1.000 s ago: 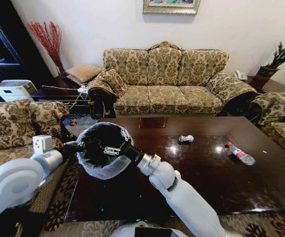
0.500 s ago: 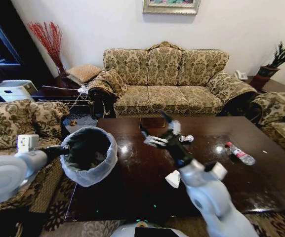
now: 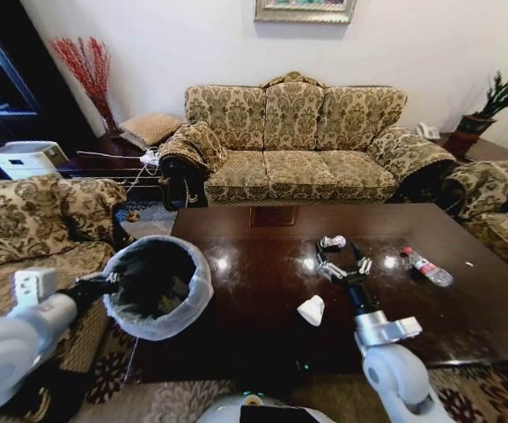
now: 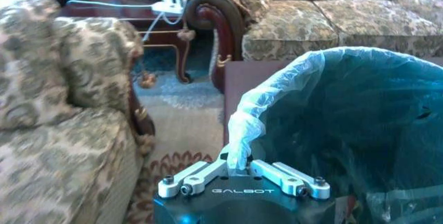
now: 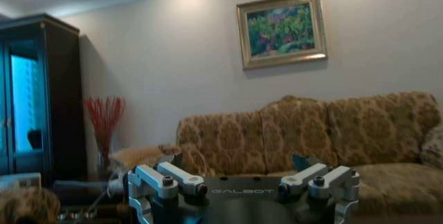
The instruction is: Move to the front of the table and place the trash on the table into the trash bin.
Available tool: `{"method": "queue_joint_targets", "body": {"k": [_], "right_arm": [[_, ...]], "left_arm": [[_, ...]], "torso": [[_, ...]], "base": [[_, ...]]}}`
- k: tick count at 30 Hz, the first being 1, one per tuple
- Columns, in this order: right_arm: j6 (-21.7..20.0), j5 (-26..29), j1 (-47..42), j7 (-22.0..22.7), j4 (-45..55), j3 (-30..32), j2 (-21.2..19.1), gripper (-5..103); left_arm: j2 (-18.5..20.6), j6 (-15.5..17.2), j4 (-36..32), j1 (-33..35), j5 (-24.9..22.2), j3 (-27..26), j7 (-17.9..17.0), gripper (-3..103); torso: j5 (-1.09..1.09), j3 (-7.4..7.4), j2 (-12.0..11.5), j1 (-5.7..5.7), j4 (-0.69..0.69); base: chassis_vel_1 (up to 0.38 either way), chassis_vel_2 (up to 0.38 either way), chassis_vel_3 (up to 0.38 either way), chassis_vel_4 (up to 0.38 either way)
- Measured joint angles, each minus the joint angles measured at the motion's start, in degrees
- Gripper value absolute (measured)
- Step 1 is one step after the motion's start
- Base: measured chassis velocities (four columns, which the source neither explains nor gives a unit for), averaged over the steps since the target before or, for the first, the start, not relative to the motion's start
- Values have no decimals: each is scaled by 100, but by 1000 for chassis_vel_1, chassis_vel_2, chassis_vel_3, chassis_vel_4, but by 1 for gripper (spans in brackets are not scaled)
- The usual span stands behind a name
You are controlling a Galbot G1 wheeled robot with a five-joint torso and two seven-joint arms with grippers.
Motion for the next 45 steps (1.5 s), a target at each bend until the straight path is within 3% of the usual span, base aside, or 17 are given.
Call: {"method": "queue_joint_targets", "body": {"k": [3,5,7,10,12,18,22,31,33,35,36,40,45], "right_arm": [[201,-266,-28,130,-253,-59,33,100],[637,-413,-85,49,-624,-110,97,100],[786,-430,-246,61,-785,-144,123,100],[858,-498,-446,433,-1074,-255,214,100],[745,-639,-472,781,-1401,-342,280,100],[392,-596,7,1249,-2064,-393,515,100],[213,-553,265,1261,-2340,-399,635,100],[13,-600,775,1207,-2959,-496,932,101],[-69,-671,1005,1298,-3144,-509,1004,94],[-96,-699,1071,1327,-3182,-517,1013,94],[-130,-762,1180,1387,-3234,-529,1022,88],[-257,-876,1353,1415,-3362,-559,1064,84],[-291,-1041,1576,1425,-3580,-536,1147,68]], "left_arm": [[-183,-14,-21,3,55,4,42,0],[-374,-34,-21,-14,194,122,78,0],[-497,-44,-22,-10,298,178,133,0],[-672,-96,-21,18,500,278,218,0],[-714,-123,-21,-29,638,484,250,0],[-738,-140,-22,-217,794,885,238,0],[-756,-197,-27,-203,1017,991,296,0],[-687,-219,-28,-238,1022,1011,310,0],[-697,-223,-28,-241,1018,1013,309,0],[-698,-224,-28,-240,1018,1015,308,0],[-695,-224,-28,-232,1017,1018,308,0],[-674,-228,-28,-227,1017,1028,307,0],[-652,-253,-28,-230,1014,1032,305,0]], "torso": [[-1,0,0,-1,0],[2,-2,1,-4,1],[0,-3,3,-6,0],[0,-5,6,-9,2],[3,-4,6,-8,2],[0,4,-3,8,-4],[2,4,-3,7,0],[1,-1,1,-4,0],[2,1,0,1,0],[2,1,0,2,0],[1,1,0,2,0],[1,0,1,-1,0],[1,1,0,0,0]], "base": [[311,-207,-305,212],[301,-218,-298,197],[262,-232,-220,204],[145,-147,-135,147],[31,-50,-19,38],[-9,8,11,-11],[0,0,0,0],[0,0,0,0],[0,0,0,0],[0,0,0,0],[0,0,0,0],[0,0,0,0],[0,0,0,0]]}}
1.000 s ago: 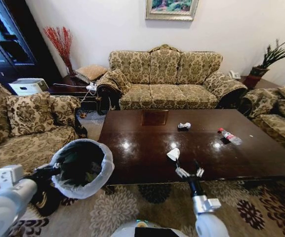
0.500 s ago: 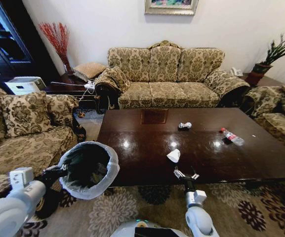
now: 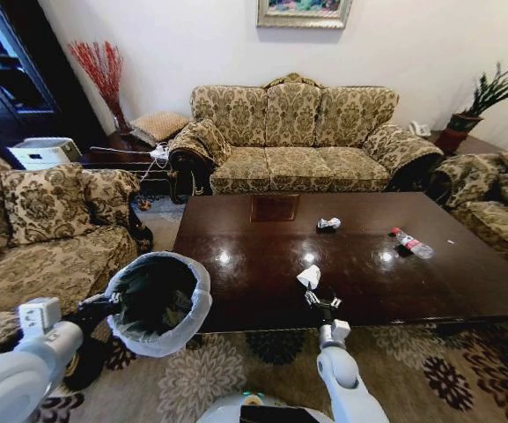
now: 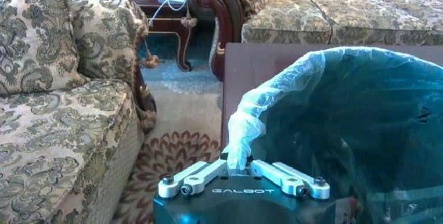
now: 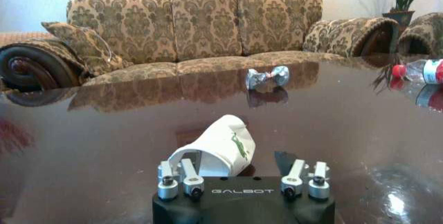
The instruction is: Move to the front of the table and place the trash on the table into the trash bin.
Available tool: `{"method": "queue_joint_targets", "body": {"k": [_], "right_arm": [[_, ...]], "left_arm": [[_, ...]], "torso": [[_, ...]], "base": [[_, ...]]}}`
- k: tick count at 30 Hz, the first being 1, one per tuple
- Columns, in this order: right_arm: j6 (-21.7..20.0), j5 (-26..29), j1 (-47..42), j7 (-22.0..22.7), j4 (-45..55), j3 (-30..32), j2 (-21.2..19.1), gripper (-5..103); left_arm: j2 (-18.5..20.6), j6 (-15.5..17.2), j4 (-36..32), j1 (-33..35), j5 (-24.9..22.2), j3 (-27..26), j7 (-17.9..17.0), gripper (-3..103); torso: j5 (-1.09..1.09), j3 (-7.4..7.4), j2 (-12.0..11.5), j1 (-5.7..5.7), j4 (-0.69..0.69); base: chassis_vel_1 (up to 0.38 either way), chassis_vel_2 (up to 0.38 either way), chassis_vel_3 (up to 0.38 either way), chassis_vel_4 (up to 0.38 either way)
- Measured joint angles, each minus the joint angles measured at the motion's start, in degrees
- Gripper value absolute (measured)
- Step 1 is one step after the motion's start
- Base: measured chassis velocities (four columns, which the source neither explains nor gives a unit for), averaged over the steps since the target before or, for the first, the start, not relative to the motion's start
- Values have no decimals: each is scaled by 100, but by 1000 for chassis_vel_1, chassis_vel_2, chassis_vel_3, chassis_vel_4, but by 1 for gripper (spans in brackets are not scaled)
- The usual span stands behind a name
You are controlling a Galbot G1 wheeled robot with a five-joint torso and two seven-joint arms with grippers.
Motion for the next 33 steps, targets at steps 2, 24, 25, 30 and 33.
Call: {"method": "queue_joint_targets", "body": {"k": [2,24,25,30,33], "right_arm": [[-20,20,43,0,-38,5,0,63],[-55,138,104,11,-181,37,-35,4],[-54,138,104,16,-183,37,-30,4],[-28,185,54,17,-128,44,-21,1],[233,666,25,-78,73,-12,-45,0]], "left_arm": [[2,-13,0,0,-1,0,0,0],[127,-50,5,-224,-151,63,-3,0],[134,-48,5,-225,-154,62,-2,0],[209,12,5,-247,-158,55,1,0],[397,109,6,-242,-213,-34,0,0]], "torso": [[0,0,0,0,0],[0,-1,0,0,-1],[0,-1,0,0,0],[0,-1,0,0,0],[0,-1,0,-1,1]], "base": [[0,0,0,0],[0,0,0,0],[0,0,0,0],[0,0,0,0],[0,0,0,0]]}}
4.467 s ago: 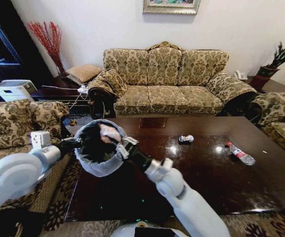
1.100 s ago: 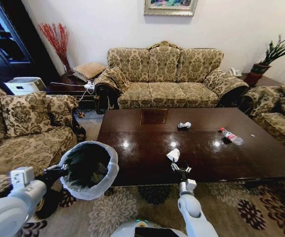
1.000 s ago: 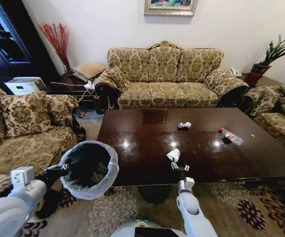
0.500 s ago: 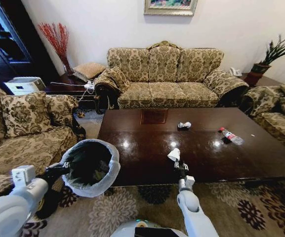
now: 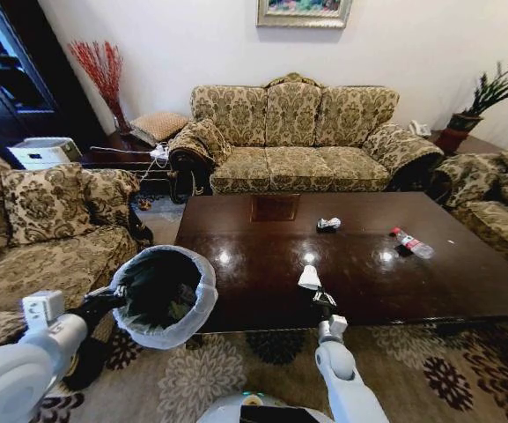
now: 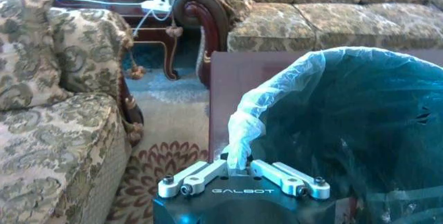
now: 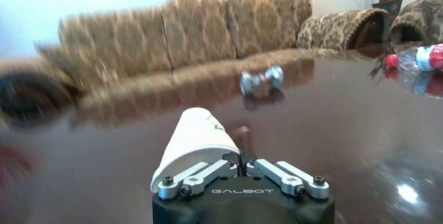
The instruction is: Move to the front of the table and place the trash on the table into the trash bin.
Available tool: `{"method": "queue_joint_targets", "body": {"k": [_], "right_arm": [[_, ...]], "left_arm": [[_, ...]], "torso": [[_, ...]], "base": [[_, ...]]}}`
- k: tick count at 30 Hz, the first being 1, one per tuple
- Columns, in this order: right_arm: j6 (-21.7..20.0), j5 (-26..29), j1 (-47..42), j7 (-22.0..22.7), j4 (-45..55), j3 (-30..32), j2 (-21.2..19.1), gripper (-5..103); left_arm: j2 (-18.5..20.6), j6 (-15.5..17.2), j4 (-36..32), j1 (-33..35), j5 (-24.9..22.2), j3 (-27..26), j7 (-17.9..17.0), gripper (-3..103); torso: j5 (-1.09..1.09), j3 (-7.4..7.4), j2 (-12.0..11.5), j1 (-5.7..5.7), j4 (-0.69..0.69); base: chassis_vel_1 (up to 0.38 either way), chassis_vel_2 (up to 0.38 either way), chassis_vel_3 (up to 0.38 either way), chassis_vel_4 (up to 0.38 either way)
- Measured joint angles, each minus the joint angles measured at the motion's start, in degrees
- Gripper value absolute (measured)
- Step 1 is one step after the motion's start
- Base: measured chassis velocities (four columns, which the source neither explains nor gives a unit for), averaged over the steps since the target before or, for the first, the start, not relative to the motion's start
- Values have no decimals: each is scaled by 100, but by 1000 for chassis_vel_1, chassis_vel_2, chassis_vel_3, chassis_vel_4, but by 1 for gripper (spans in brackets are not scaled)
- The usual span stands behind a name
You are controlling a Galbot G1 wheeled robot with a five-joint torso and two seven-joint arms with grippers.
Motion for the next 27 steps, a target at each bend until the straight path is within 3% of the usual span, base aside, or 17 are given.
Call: {"method": "queue_joint_targets", "body": {"k": [4,6,8,10,11,14,21,27], "right_arm": [[90,455,-137,-295,888,-68,51,0],[-72,646,-253,-537,1826,-268,27,0],[-127,685,-281,-609,2057,-361,2,0],[-288,671,-346,-863,2990,-1062,-202,0],[-288,671,-346,-863,2990,-1062,-202,0],[-403,234,-303,-1005,3652,-2141,-315,0],[-473,-409,303,-1239,3238,-3304,-280,0],[-719,-461,600,-1285,3070,-3579,-343,0]], "left_arm": [[495,169,153,-71,-294,-111,-41,0],[843,226,326,-146,-482,-86,-88,0],[949,242,379,-214,-536,-35,-117,0],[1229,272,477,-490,-683,176,-215,0],[1229,272,477,-490,-683,176,-215,0],[1351,284,458,-619,-774,281,-247,0],[1265,301,237,-498,-817,292,-291,0],[1174,303,183,-481,-832,295,-295,0]], "torso": [[0,1,0,0,-1],[-3,0,0,0,-1],[-4,0,0,0,-1],[-5,0,0,0,-1],[-5,0,0,0,-1],[-1,0,0,1,-2],[-1,0,1,-1,1],[0,0,1,1,-1]], "base": [[0,0,0,0],[0,0,0,0],[0,0,0,0],[0,0,0,0],[0,0,0,0],[0,0,0,0],[0,0,0,0],[0,0,0,0]]}}
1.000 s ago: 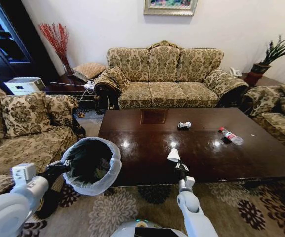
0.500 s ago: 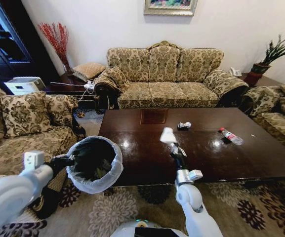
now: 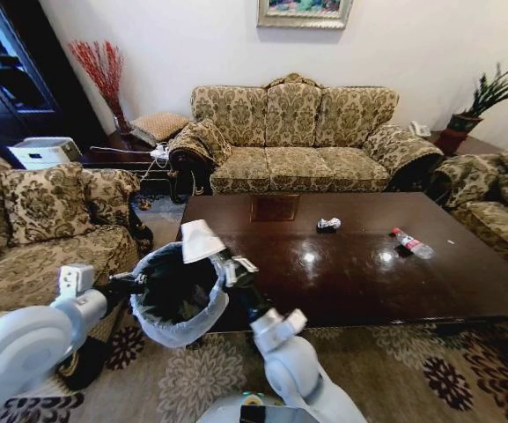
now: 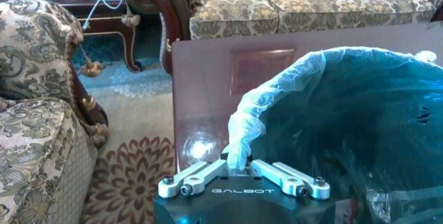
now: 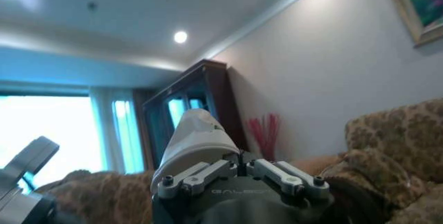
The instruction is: Move to the front of the table and place the trash on the table into the trash bin.
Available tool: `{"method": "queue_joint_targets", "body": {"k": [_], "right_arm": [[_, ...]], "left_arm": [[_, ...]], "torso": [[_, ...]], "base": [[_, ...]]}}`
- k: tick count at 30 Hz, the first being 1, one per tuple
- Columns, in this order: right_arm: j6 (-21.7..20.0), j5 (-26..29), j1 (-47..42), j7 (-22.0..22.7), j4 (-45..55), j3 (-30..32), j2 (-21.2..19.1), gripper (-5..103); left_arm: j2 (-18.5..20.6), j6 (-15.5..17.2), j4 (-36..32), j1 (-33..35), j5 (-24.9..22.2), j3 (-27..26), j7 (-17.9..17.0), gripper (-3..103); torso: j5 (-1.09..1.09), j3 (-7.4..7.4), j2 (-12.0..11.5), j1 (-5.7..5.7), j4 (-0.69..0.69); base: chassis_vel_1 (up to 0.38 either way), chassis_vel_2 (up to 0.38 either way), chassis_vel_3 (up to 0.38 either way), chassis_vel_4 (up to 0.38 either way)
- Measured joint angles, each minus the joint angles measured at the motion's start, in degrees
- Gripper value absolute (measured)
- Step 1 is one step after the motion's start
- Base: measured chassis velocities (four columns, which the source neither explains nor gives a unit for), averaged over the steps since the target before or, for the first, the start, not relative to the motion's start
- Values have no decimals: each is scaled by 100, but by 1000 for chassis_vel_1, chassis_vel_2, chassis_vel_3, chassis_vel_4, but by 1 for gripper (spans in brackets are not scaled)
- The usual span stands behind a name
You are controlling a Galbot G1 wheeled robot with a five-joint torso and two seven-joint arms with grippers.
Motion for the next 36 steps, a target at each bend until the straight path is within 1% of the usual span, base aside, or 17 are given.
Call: {"method": "queue_joint_targets", "body": {"k": [4,5,7,10,14,16,18,20,21,22,25,26,27,28,29,32,36], "right_arm": [[-12,-173,-52,-13,-21,-170,-90,-1],[-11,-233,-76,-28,-22,-198,-103,4],[-9,-278,-103,-52,-22,-217,-115,4],[21,-422,-214,-120,36,-223,-176,20],[111,-528,-366,-157,127,-163,-247,36],[149,-535,-409,-177,159,-136,-262,36],[349,-565,-580,-186,265,-19,-310,47],[555,-672,-812,152,360,189,-295,58],[642,-645,-915,357,389,344,-274,58],[642,-645,-915,357,389,344,-274,58],[502,-322,-1074,1156,279,1130,-374,75],[502,-322,-1074,1156,279,1130,-374,75],[402,52,-1026,1316,63,1428,-515,80],[286,365,-954,1373,-109,1682,-618,85],[286,365,-954,1373,-109,1682,-618,85],[133,876,-640,1292,-592,2275,-761,99],[95,1082,-307,1247,-982,2510,-772,100]], "left_arm": [[-89,-6,-15,-57,7,74,-5,0],[-101,-8,-15,-58,11,76,-5,0],[-106,-12,-15,-58,15,76,-5,0],[-132,-21,-5,-75,20,57,1,0],[-203,-34,-5,-72,32,52,11,0],[-220,-37,-4,-72,37,53,13,0],[-253,-56,18,-89,53,55,16,0],[-285,-101,60,-101,76,48,13,0],[-310,-116,82,-102,89,30,13,0],[-310,-116,82,-102,89,30,13,0],[-447,-171,139,-91,149,-7,6,0],[-447,-171,139,-91,149,-7,6,0],[-504,-197,137,-113,201,60,2,0],[-548,-204,121,-148,236,126,1,0],[-548,-204,121,-148,236,126,1,0],[-674,-222,26,-218,318,271,16,0],[-768,-236,-20,-194,368,278,50,0]], "torso": [[-1,-1,0,-1,0],[-1,-1,0,-1,0],[-1,0,0,-1,0],[0,0,0,-1,0],[0,0,0,-1,0],[1,0,0,-1,0],[0,0,0,-1,1],[0,0,0,-1,0],[0,0,0,-1,-1],[0,0,0,-1,-1],[1,-1,0,-1,-1],[1,-1,0,-1,-1],[1,0,0,-2,0],[0,0,0,-1,1],[0,0,0,-1,1],[2,0,-1,0,-1],[2,0,-1,0,-1]], "base": [[0,0,0,0],[0,0,0,0],[0,0,0,0],[0,0,0,0],[0,0,0,0],[0,0,0,0],[0,0,0,0],[0,0,0,0],[0,0,0,0],[0,0,0,0],[0,0,0,0],[0,0,0,0],[0,0,0,0],[0,0,0,0],[0,0,0,0],[0,0,0,0],[0,0,0,0]]}}
